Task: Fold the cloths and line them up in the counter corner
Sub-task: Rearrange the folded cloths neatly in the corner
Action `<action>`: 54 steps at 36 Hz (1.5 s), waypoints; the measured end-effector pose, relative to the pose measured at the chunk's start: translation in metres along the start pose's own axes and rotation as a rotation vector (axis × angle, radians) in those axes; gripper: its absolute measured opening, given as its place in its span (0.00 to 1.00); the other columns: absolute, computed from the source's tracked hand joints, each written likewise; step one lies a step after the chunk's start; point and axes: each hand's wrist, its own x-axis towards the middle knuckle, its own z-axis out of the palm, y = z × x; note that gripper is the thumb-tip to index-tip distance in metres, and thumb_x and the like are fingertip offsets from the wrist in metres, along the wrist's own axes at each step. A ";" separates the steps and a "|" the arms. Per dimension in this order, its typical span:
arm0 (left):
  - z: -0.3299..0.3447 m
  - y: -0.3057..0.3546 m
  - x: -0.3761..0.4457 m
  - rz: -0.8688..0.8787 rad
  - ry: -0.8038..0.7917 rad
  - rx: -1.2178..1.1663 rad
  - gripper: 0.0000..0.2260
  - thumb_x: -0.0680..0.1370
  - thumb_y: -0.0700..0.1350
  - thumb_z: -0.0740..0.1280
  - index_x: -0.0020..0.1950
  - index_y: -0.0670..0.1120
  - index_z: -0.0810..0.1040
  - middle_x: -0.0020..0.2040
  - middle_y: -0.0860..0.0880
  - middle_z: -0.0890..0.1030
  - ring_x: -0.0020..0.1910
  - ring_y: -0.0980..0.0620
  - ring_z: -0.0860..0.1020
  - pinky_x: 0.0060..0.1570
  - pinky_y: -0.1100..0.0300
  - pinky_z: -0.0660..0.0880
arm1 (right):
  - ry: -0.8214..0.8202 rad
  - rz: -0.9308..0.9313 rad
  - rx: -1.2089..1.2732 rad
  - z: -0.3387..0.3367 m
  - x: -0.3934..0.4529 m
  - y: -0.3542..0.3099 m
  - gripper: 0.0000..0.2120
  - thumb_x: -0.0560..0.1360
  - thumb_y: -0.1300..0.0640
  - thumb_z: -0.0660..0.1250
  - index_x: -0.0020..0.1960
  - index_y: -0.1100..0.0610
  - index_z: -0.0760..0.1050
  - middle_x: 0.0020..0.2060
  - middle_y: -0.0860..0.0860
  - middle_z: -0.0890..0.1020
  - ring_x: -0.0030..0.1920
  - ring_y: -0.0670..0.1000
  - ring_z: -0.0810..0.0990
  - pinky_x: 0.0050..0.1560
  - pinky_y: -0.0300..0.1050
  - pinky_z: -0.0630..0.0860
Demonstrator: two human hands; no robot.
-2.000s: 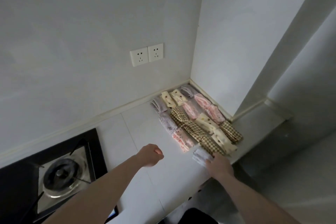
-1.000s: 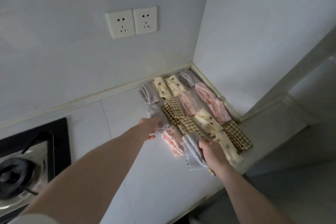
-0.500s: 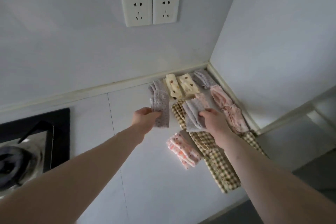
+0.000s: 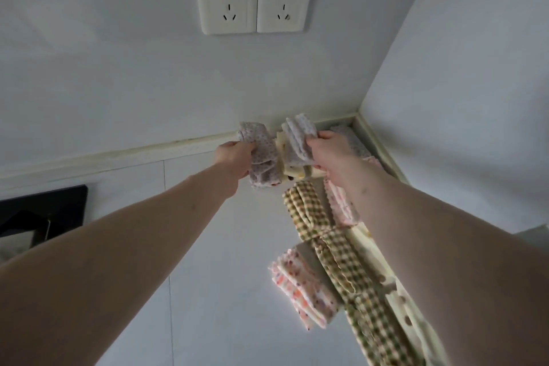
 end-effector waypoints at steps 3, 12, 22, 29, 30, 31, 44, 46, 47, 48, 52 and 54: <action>0.004 -0.003 0.013 0.027 0.016 0.007 0.06 0.80 0.44 0.67 0.55 0.46 0.81 0.43 0.49 0.81 0.42 0.50 0.79 0.43 0.58 0.76 | -0.018 -0.016 -0.009 0.009 0.015 0.001 0.13 0.80 0.56 0.66 0.62 0.57 0.81 0.48 0.53 0.81 0.49 0.53 0.80 0.50 0.47 0.76; 0.000 -0.008 0.020 0.021 -0.015 0.276 0.11 0.80 0.54 0.68 0.42 0.50 0.77 0.47 0.47 0.82 0.48 0.46 0.81 0.52 0.53 0.80 | -0.092 -0.181 -0.509 0.018 0.022 0.021 0.14 0.76 0.49 0.70 0.58 0.54 0.82 0.53 0.53 0.85 0.55 0.55 0.82 0.50 0.44 0.75; -0.014 -0.011 -0.003 0.262 0.263 0.394 0.15 0.77 0.57 0.69 0.56 0.48 0.78 0.47 0.51 0.79 0.48 0.48 0.78 0.43 0.55 0.73 | 0.066 -0.260 -0.373 -0.010 0.008 0.029 0.20 0.75 0.44 0.72 0.63 0.54 0.80 0.53 0.49 0.85 0.55 0.51 0.83 0.56 0.44 0.77; 0.008 -0.043 -0.054 0.142 -0.019 0.641 0.15 0.76 0.61 0.70 0.49 0.50 0.76 0.47 0.51 0.79 0.45 0.50 0.77 0.39 0.56 0.72 | 0.135 -0.236 -0.433 -0.047 -0.017 0.064 0.14 0.76 0.50 0.72 0.60 0.52 0.81 0.54 0.47 0.85 0.53 0.49 0.83 0.57 0.43 0.77; 0.014 -0.047 -0.058 0.105 -0.075 0.691 0.17 0.75 0.63 0.69 0.52 0.50 0.76 0.49 0.50 0.79 0.47 0.50 0.76 0.41 0.56 0.71 | 0.143 -0.237 -0.462 -0.051 -0.020 0.069 0.14 0.76 0.50 0.72 0.60 0.52 0.81 0.54 0.47 0.85 0.54 0.49 0.83 0.56 0.40 0.76; 0.021 -0.050 -0.061 0.071 -0.118 0.730 0.20 0.75 0.64 0.68 0.55 0.49 0.75 0.50 0.50 0.78 0.48 0.49 0.76 0.43 0.56 0.71 | 0.153 -0.226 -0.488 -0.055 -0.022 0.073 0.14 0.76 0.51 0.72 0.60 0.53 0.81 0.54 0.47 0.85 0.54 0.49 0.83 0.55 0.40 0.75; 0.092 -0.057 -0.054 -0.201 -0.089 0.472 0.46 0.69 0.54 0.79 0.77 0.38 0.60 0.67 0.42 0.74 0.65 0.43 0.76 0.63 0.49 0.78 | 0.029 0.042 -0.527 -0.066 -0.038 0.098 0.09 0.70 0.63 0.67 0.31 0.57 0.76 0.24 0.50 0.76 0.28 0.51 0.76 0.29 0.39 0.67; 0.091 -0.057 -0.056 -0.196 -0.100 0.468 0.34 0.70 0.51 0.79 0.68 0.38 0.70 0.57 0.43 0.78 0.58 0.44 0.79 0.58 0.50 0.80 | -0.037 0.073 -0.545 -0.068 -0.038 0.098 0.09 0.71 0.62 0.69 0.32 0.56 0.75 0.25 0.51 0.75 0.28 0.51 0.75 0.28 0.38 0.64; 0.090 -0.055 -0.059 -0.189 -0.113 0.473 0.26 0.70 0.51 0.79 0.60 0.39 0.74 0.50 0.45 0.79 0.53 0.45 0.81 0.56 0.51 0.81 | -0.066 0.099 -0.546 -0.069 -0.039 0.097 0.11 0.71 0.63 0.69 0.32 0.55 0.72 0.24 0.49 0.72 0.28 0.50 0.72 0.26 0.37 0.62; 0.090 -0.054 -0.062 -0.175 -0.134 0.476 0.20 0.71 0.50 0.79 0.53 0.41 0.76 0.45 0.46 0.78 0.49 0.47 0.81 0.54 0.52 0.82 | -0.088 0.124 -0.531 -0.072 -0.039 0.095 0.13 0.71 0.64 0.69 0.32 0.54 0.69 0.22 0.48 0.69 0.27 0.49 0.69 0.25 0.36 0.60; 0.083 -0.033 -0.070 -0.079 -0.199 0.460 0.12 0.73 0.49 0.78 0.41 0.49 0.75 0.44 0.50 0.79 0.43 0.51 0.79 0.48 0.56 0.80 | -0.067 0.114 -0.388 -0.086 -0.034 0.085 0.14 0.69 0.65 0.66 0.34 0.51 0.65 0.24 0.48 0.63 0.28 0.50 0.63 0.28 0.41 0.58; 0.079 -0.014 -0.070 -0.019 -0.225 0.411 0.09 0.73 0.49 0.77 0.44 0.51 0.78 0.45 0.52 0.81 0.44 0.53 0.79 0.46 0.57 0.80 | -0.017 0.120 -0.283 -0.095 -0.029 0.078 0.08 0.70 0.63 0.67 0.40 0.53 0.70 0.29 0.51 0.69 0.30 0.50 0.68 0.28 0.39 0.64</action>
